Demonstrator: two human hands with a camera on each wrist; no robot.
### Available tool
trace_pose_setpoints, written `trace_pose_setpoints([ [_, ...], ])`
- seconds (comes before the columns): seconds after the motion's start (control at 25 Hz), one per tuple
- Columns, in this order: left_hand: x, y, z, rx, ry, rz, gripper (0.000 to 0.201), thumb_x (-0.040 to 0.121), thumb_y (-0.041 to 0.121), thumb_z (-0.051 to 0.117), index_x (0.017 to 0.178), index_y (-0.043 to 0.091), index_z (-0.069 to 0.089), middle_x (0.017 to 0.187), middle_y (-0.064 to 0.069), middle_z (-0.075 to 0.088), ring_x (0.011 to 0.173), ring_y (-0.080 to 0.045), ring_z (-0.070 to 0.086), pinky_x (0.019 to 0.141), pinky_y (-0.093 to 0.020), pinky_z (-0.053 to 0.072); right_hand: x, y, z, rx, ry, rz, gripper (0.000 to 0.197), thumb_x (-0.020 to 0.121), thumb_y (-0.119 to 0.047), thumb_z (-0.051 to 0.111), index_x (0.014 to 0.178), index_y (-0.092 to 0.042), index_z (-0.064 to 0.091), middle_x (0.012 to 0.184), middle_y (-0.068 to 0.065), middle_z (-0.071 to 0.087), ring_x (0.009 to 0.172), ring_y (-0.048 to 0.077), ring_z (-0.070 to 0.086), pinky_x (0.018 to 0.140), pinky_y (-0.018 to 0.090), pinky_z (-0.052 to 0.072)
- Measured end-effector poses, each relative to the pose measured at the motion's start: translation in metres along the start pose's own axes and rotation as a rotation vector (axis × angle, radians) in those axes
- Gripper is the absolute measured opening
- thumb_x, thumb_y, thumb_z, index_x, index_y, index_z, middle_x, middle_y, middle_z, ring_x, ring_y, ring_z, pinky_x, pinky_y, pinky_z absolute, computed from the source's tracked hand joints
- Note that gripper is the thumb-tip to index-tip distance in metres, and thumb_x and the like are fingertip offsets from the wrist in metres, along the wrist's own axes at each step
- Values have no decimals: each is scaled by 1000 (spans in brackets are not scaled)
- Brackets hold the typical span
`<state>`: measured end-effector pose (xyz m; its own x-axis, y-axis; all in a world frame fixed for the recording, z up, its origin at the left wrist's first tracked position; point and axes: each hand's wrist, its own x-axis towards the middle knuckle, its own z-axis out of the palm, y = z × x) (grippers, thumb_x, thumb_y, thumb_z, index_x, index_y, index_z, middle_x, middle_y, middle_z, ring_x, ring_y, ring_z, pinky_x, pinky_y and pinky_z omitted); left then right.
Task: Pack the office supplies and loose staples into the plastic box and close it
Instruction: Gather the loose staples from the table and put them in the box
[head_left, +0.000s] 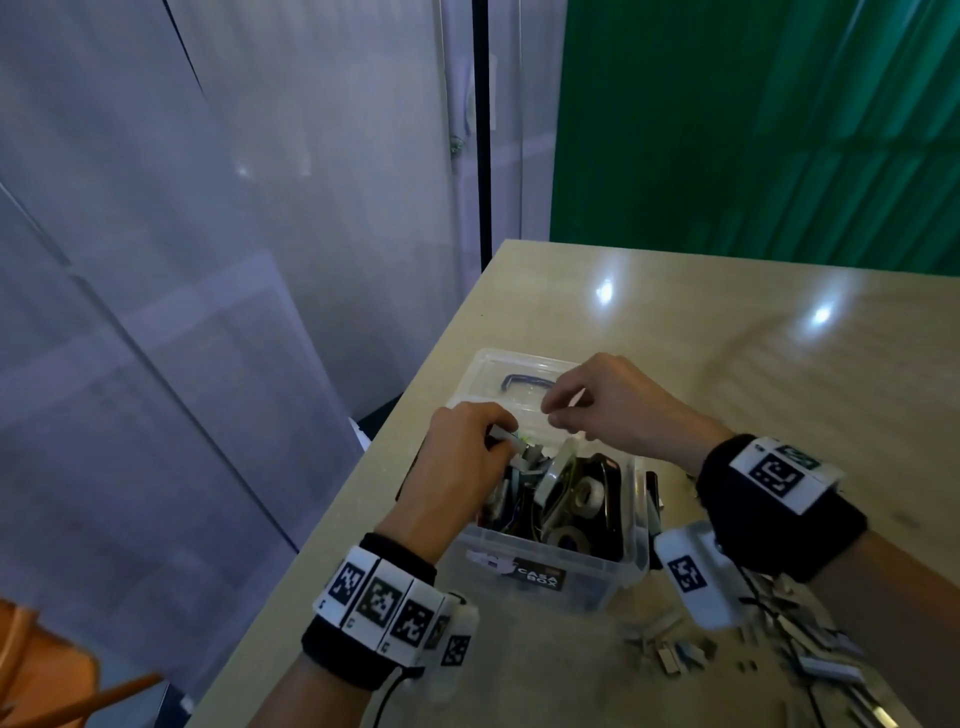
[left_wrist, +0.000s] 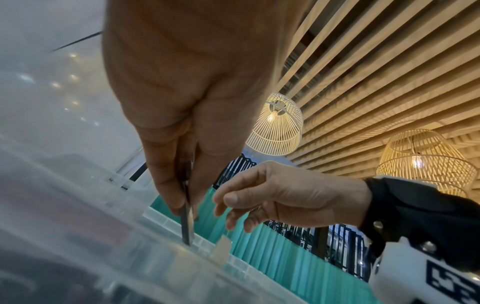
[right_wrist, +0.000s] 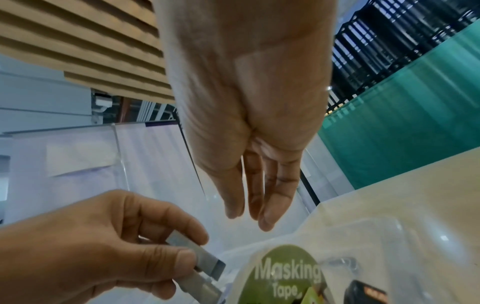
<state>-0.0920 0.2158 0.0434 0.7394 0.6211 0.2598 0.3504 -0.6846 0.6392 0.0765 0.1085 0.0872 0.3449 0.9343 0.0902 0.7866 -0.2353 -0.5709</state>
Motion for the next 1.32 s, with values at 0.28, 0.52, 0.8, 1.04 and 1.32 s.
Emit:
trace_pose_setpoints([
  [0.28,13,15,28,24,-70,47,15,92,8,63,104,9,72,96,-8,72,76,-10,65,68,-11,52,-43,23,-24,-91,-127,123,2,83,-18,79,82,-19,80,68,-7,73,56,-1,64,56,16,50],
  [0.52,7,16,38,279,-327,46,18,90,10,57,93,13,75,89,-11,67,72,-25,61,74,-34,53,-64,37,-22,-184,-187,260,9,78,-27,83,76,-26,74,64,-9,67,52,4,64,60,29,56],
  [0.8,2,32,20,195,-272,12,22,95,12,56,99,11,77,88,-10,73,72,-21,66,76,-35,57,-86,37,-12,-33,-268,436,12,88,-12,76,92,-8,65,68,8,71,50,14,68,47,22,51],
  [1.04,-2,40,23,173,-216,-2,24,94,6,53,92,9,77,83,-8,72,66,-16,63,70,-28,54,-93,38,3,108,-185,543,18,89,-7,72,99,-6,57,83,16,72,61,25,75,66,43,64],
  [1.32,-10,43,25,129,-125,-31,24,97,10,53,100,9,76,92,-8,74,76,-16,66,79,-32,56,-95,29,-23,76,-85,542,6,88,-8,73,86,-4,70,65,11,73,56,16,73,59,29,61],
])
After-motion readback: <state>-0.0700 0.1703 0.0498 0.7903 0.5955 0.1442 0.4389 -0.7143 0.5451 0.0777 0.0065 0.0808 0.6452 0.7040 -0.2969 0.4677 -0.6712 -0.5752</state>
